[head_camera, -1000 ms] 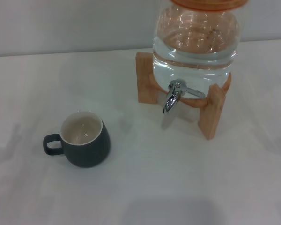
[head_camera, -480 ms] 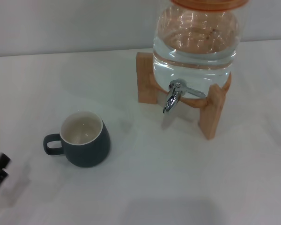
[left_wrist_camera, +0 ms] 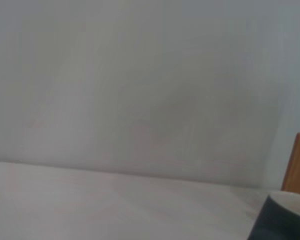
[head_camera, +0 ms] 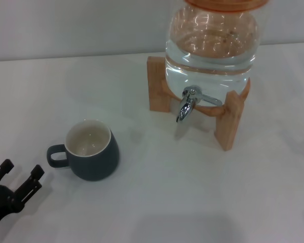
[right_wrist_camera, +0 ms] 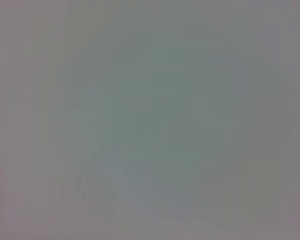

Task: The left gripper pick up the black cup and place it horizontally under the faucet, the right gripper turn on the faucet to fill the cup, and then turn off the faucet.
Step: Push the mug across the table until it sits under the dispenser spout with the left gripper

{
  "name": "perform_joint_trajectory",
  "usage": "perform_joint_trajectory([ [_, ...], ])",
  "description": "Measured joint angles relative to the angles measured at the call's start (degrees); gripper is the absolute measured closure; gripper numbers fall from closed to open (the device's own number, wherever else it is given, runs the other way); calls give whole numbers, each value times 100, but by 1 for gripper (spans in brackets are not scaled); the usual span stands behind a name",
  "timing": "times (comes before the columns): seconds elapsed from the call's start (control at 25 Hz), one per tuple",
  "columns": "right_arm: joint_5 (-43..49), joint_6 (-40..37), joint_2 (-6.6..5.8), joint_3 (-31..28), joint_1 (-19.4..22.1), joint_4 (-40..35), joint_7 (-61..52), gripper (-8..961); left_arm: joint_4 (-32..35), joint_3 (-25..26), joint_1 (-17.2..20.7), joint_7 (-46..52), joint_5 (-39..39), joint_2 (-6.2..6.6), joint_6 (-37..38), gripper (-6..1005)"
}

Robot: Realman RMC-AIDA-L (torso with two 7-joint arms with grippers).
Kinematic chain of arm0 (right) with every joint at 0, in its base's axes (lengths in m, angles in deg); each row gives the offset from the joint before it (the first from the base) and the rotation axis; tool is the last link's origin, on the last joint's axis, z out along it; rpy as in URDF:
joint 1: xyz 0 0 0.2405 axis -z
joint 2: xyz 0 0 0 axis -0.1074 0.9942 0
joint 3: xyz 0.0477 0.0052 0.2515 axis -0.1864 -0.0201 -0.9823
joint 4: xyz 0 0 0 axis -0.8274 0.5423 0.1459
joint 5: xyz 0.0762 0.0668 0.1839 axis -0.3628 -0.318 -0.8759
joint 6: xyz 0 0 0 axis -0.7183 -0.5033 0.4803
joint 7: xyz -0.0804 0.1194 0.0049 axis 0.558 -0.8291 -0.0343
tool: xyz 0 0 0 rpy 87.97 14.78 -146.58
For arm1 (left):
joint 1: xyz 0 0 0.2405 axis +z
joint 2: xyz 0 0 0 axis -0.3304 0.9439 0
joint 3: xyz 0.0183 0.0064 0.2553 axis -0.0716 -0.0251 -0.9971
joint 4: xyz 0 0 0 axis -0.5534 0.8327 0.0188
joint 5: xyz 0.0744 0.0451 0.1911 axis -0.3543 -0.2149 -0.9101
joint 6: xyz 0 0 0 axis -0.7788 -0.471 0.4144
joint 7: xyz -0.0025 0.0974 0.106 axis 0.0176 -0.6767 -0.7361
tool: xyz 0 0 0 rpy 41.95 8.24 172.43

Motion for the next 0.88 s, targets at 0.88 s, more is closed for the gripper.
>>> perform_joint_trajectory([
  [0.88,-5,-139,8,18,-88,45,44,127,-91,8,-606,4,-56,-8,817,151],
])
